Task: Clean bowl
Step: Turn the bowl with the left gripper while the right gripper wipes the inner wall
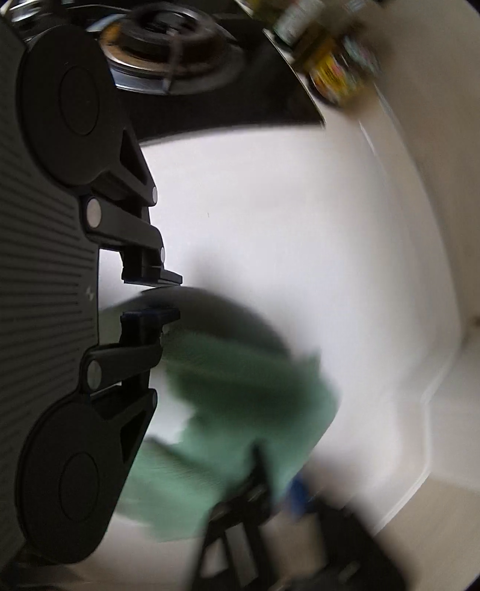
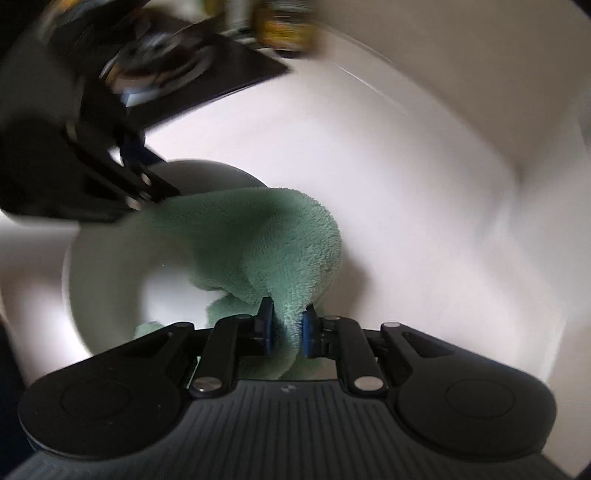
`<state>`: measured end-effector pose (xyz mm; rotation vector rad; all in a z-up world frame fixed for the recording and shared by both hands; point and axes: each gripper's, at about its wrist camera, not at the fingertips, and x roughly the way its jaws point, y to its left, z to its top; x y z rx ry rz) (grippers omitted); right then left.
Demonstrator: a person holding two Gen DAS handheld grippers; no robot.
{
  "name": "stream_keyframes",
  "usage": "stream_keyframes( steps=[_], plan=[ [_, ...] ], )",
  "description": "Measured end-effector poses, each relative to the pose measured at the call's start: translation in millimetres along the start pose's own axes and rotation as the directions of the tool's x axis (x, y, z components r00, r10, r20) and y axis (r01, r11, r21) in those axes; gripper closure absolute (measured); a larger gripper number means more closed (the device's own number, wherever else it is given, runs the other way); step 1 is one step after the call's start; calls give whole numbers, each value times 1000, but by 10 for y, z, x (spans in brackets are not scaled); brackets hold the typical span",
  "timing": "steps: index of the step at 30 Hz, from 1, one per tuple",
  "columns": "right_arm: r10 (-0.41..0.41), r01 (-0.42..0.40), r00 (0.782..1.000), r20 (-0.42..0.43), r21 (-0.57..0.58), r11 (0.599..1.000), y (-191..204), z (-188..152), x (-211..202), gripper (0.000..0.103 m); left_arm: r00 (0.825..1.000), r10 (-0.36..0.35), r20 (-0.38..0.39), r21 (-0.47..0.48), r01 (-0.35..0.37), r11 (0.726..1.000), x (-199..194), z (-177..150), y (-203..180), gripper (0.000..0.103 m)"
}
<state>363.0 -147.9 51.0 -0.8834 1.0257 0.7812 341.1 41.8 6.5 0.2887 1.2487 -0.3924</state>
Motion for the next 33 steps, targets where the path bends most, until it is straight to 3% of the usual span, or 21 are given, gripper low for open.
stream_keyframes(
  steps=[1,4,7,9,11,14,16,19,22,25,26,28,31,33],
  plan=[
    [-2,3,1000,10,-103,995,5,53,39,88,1000,0,-3,16,1,1000,7,52,21,87],
    [45,-35,998,34,-268,963,3,152,83,88,1000,-10,6,82,10,997,38,262,88,86],
    [77,-57,996,37,-379,923,21,218,110,87,995,-81,-49,114,86,990,141,477,181,85],
    [87,-67,996,33,-386,920,7,243,117,87,990,-120,-76,105,128,986,204,539,237,84],
    [100,-79,994,41,-357,931,-36,237,120,87,983,-162,-87,53,167,985,255,542,319,84],
    [124,-115,992,36,-182,977,-149,239,143,90,973,-219,-69,-101,212,972,315,499,471,80],
    [146,-146,989,20,25,989,-228,203,183,90,975,-218,-37,-173,209,963,304,444,497,78],
    [156,-150,988,-9,223,963,-226,98,144,89,985,-172,4,-225,169,960,263,372,429,75],
    [175,-153,984,-22,387,909,-147,-73,-24,84,989,-147,19,-300,146,943,253,310,398,74],
    [144,-131,989,-9,366,922,-48,-133,-246,88,994,-105,8,-401,100,911,224,190,345,74],
    [130,-121,991,-4,344,931,-12,-139,-333,99,997,-77,-3,-437,68,897,197,141,312,77],
    [71,-60,997,-36,251,966,11,-41,-384,98,998,-61,-24,-453,43,890,165,70,256,87],
    [67,-56,997,-44,206,977,-108,68,-235,97,995,-80,-53,-405,52,913,149,54,203,93],
    [79,-71,997,-25,237,969,-253,132,-174,96,994,-87,-68,-351,58,935,130,114,220,94]
  ],
)
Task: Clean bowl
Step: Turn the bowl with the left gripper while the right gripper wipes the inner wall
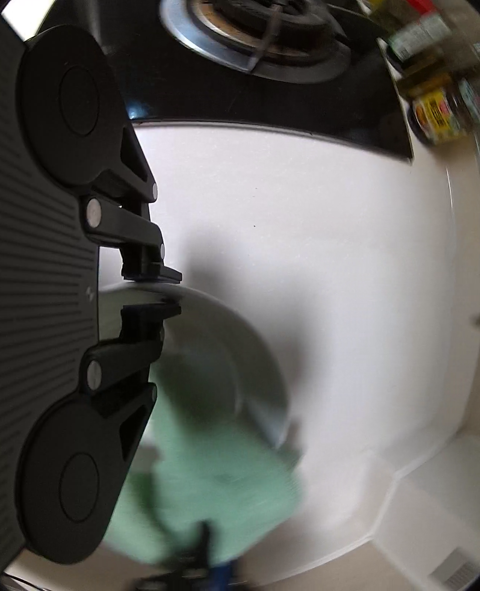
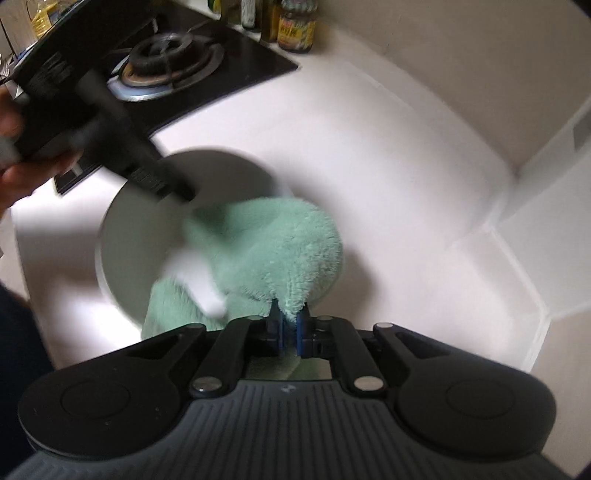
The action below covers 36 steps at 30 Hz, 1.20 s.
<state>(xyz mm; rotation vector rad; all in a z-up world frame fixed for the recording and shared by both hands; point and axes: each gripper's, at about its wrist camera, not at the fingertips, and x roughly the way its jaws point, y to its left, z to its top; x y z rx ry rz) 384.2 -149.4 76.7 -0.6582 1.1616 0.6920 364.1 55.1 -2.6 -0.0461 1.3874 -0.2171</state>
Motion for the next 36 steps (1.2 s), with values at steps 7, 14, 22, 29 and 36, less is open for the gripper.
stream_keyframes(
  steps=[7,14,22,29,36],
  plan=[
    [173,-172,985,-8,65,983,-422,281,170,95,999,-9,-31,118,12,993,35,251,26,94],
    [154,-152,988,-13,115,982,-415,286,304,85,1000,-27,-4,46,27,999,157,234,153,94],
    [112,-119,993,-42,-241,963,12,130,409,88,999,-11,-34,166,17,986,149,201,51,92],
    [99,-115,993,-59,-468,876,144,132,414,85,985,76,-153,390,-11,921,206,634,-338,90],
    [118,-122,993,-28,-238,964,-19,64,369,88,991,-85,-107,78,93,993,217,707,-51,78]
  ],
)
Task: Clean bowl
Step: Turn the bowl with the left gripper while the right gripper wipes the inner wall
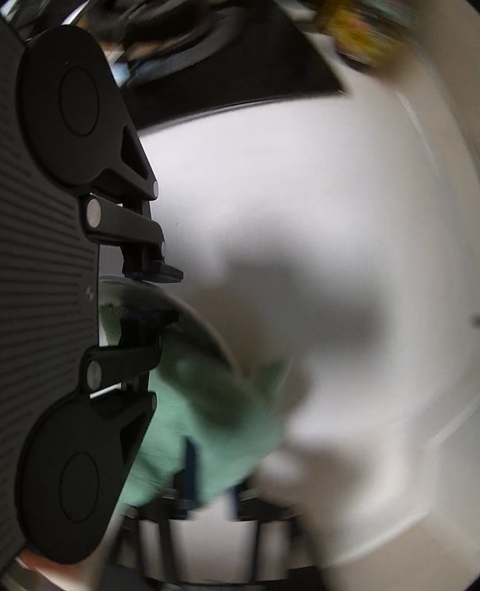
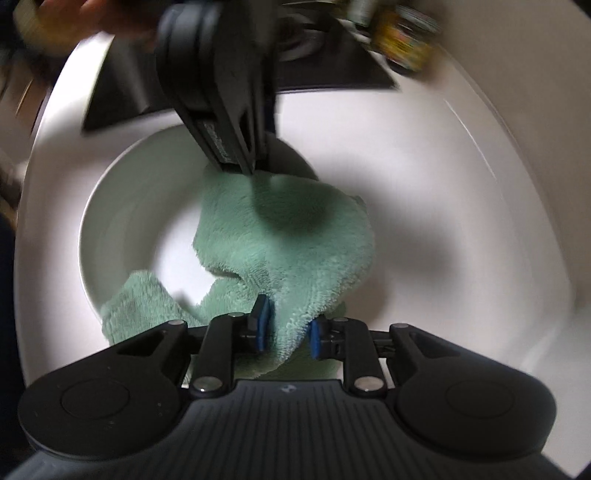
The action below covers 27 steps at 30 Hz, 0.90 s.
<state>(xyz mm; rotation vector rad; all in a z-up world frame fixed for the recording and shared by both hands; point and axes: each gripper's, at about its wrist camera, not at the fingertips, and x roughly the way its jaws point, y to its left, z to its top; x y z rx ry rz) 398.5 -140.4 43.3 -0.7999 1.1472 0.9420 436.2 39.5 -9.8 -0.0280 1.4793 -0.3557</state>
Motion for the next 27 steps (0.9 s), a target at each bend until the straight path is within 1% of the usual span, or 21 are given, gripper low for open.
stream_keyframes(
  steps=[1,2,3,4,6,7,10,11,12,13,14,15,16,18,19,20,23,24,25,26,27],
  plan=[
    [-2,-1,1000,25,138,990,-29,-75,-33,88,999,-35,27,-67,37,997,-3,-61,87,78],
    [-1,-6,999,33,202,979,-17,-109,-41,88,997,-59,50,-121,65,991,-6,-111,150,77],
    [2,-18,999,49,330,944,-12,-197,-81,87,996,-62,66,-158,71,985,-11,-151,171,77],
    [6,-38,998,69,468,883,5,-301,-125,87,995,-52,89,-210,70,975,-22,-216,179,76],
    [3,-65,994,105,596,800,121,-443,-174,84,992,-9,127,-280,44,959,-46,-331,123,73],
    [0,-81,992,123,655,751,179,-514,-197,83,987,35,155,-322,17,947,-62,-435,61,72],
    [10,-145,985,170,806,574,297,-683,-168,82,972,130,193,-434,-34,900,-97,-704,-100,74],
    [0,-140,985,171,808,572,320,-694,-160,84,970,149,193,-463,-44,885,-108,-781,-152,78],
    [-12,-133,985,171,808,574,344,-702,-152,86,971,151,186,-462,-50,886,-109,-804,-186,84],
    [-57,-69,988,143,738,671,393,-627,-158,87,974,148,169,-438,-61,897,-106,-817,-226,87],
    [-97,-3,989,113,668,744,430,-542,-143,89,980,132,146,-389,-65,919,-101,-809,-263,93],
    [-140,64,986,86,586,808,466,-457,-127,89,986,101,131,-335,-52,941,-103,-789,-281,93],
    [-175,134,983,51,443,886,491,-358,-103,89,990,75,119,-285,-38,958,-114,-759,-296,93],
    [-179,165,983,36,239,957,485,-253,-54,88,993,43,107,-194,-21,981,-175,-647,-323,93],
    [-166,161,985,35,118,980,483,-179,-10,87,994,35,103,-133,-21,991,-201,-545,-368,93],
    [-154,154,987,32,-2,988,482,-107,33,86,995,28,98,-80,-21,997,-203,-454,-418,93],
    [-139,140,990,10,-118,983,517,-32,45,84,998,31,48,19,-32,999,-82,-264,-558,91],
    [-134,133,991,-1,-126,983,514,-14,48,84,999,35,34,46,-36,998,-28,-204,-610,87],
    [-134,132,991,-6,-117,984,513,-17,40,84,999,34,39,38,-36,999,21,-175,-642,86],
    [-136,135,991,-6,-99,986,512,-36,23,84,998,24,55,0,-24,1000,35,-174,-630,83],
    [-144,143,990,-7,-34,989,508,-60,4,85,997,10,78,-48,-7,999,44,-188,-612,79]
  ],
)
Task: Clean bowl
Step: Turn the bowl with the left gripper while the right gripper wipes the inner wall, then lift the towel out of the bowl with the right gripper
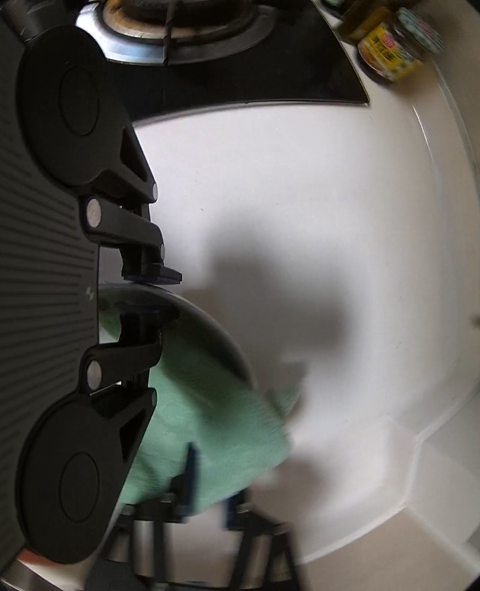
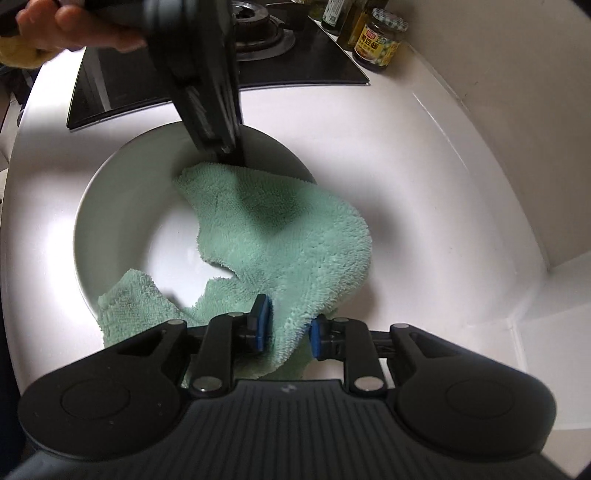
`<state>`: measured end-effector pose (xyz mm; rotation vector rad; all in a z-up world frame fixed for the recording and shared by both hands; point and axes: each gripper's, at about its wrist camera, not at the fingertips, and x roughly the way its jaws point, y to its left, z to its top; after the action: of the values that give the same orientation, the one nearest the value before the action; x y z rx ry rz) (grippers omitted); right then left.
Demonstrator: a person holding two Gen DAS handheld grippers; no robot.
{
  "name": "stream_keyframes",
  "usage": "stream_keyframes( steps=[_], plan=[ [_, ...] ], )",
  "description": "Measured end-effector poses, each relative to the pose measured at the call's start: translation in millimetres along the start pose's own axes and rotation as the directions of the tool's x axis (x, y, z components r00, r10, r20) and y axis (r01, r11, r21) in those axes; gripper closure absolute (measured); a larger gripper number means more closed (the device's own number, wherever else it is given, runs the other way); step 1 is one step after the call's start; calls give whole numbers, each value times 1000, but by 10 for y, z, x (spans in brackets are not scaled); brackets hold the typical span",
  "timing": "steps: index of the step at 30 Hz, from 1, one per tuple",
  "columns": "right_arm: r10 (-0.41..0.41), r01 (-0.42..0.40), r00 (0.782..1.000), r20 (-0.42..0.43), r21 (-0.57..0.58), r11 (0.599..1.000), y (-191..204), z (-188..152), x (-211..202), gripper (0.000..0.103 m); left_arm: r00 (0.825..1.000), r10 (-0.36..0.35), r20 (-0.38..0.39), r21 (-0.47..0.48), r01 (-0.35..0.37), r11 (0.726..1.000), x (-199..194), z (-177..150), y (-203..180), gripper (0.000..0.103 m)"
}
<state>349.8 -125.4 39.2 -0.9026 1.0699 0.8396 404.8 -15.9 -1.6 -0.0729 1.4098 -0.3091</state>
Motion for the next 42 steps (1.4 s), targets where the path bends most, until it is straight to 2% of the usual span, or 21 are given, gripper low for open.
stream_keyframes(
  steps=[2,3,4,5,6,7,8,11,13,15,17,20,24,25,27,29,34,38,40,42],
  plan=[
    [-14,13,1000,5,182,983,-43,-73,-29,86,999,-21,45,-115,26,993,-3,-70,51,76],
    [-10,7,1000,9,301,954,-40,-128,-47,86,998,-19,61,-164,29,986,2,-109,59,74],
    [-6,0,1000,13,417,909,-36,-185,-66,86,997,-4,74,-202,19,979,18,-152,31,73],
    [2,-17,1000,28,556,831,6,-284,-116,84,997,13,82,-225,6,974,36,-182,-6,71],
    [2,-19,1000,30,576,818,25,-307,-135,82,996,29,87,-241,-7,971,55,-202,-44,69],
    [1,-24,999,38,631,776,93,-368,-198,80,995,49,90,-253,-25,967,77,-219,-91,69],
    [-3,-24,999,40,641,767,129,-407,-243,79,994,64,90,-256,-39,966,90,-223,-134,68],
    [-82,50,996,32,562,826,365,-371,-411,81,997,49,51,-236,-36,971,128,-196,-148,75],
    [-183,159,982,36,357,921,606,-291,-546,97,999,29,14,-204,-26,979,140,-166,-130,81],
    [-204,184,977,61,234,955,720,-214,-591,97,1000,14,-20,-166,-17,986,116,-156,-73,88],
    [-147,122,981,128,184,975,796,-155,-656,98,999,-10,-50,-126,3,992,101,-128,-66,92],
    [-27,-33,967,252,232,972,815,-76,-729,98,996,-60,-72,-143,49,989,63,-30,23,94],
    [37,-174,923,384,328,928,810,123,-609,97,993,-71,-93,-136,58,989,73,43,66,94],
    [43,-202,922,384,384,901,787,180,-510,97,993,-66,-94,-125,54,991,100,79,64,94],
    [59,-222,936,347,450,865,754,225,-365,95,995,-54,-89,-105,45,993,126,111,76,93],
    [71,-252,930,361,483,838,723,257,-242,96,996,-38,-76,-83,32,996,93,85,46,92],
    [127,-211,945,301,263,942,828,327,-354,97,998,-7,-66,-58,3,998,53,43,15,89],
    [198,-233,958,209,160,959,755,194,-487,96,998,35,-46,-35,-37,999,21,-48,3,88],
    [202,-228,965,164,160,960,653,94,-562,96,999,32,-42,-37,-33,999,38,-70,25,88],
    [158,-176,981,114,179,968,524,12,-625,96,999,22,-38,-38,-24,999,61,-91,53,88]
  ],
)
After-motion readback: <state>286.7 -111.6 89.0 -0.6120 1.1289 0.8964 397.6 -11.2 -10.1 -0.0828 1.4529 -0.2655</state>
